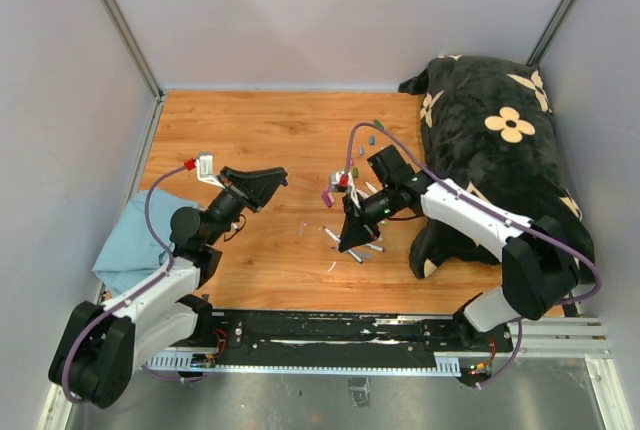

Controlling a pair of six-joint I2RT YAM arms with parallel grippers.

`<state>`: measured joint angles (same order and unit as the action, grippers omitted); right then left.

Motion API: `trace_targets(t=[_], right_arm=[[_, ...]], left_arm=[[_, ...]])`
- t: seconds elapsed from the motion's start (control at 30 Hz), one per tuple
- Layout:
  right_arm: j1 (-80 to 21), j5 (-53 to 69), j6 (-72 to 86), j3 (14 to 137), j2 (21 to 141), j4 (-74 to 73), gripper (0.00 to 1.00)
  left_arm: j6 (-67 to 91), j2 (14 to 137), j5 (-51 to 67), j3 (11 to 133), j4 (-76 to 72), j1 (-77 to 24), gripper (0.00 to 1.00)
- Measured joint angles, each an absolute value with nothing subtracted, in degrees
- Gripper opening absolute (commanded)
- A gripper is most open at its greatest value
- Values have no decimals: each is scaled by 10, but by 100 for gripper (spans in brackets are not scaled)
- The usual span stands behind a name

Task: Open the pen caps
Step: Place the pen cap at the center of the board, then place the pen at the center of the board.

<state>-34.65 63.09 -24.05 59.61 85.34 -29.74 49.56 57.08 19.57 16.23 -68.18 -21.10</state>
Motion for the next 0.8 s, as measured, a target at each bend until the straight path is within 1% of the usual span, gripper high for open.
trace_targets(t=[0.2, 0.33, 0.4, 0.53, 0.67, 0.8], right_arm=[[-410, 503, -283, 604, 885, -335, 3], [-460, 411, -300, 623, 934, -354, 2], [-484, 368, -303, 633, 960, -361, 2], [-515, 296, -303, 644, 992, -369, 3], [-529, 239, -300, 652, 1007, -378, 6], [-531, 202, -296, 663, 1027, -377, 7]], left_arm=[[452, 475, 140, 129, -420, -211, 0], [439, 463, 104, 121, -306, -211, 0], [439, 474, 96, 116, -278, -211, 0], [453, 536, 88, 106, -249, -211, 0], [473, 592, 89, 105, -239, -211, 0], [491, 626, 88, 105, -238, -211, 0]])
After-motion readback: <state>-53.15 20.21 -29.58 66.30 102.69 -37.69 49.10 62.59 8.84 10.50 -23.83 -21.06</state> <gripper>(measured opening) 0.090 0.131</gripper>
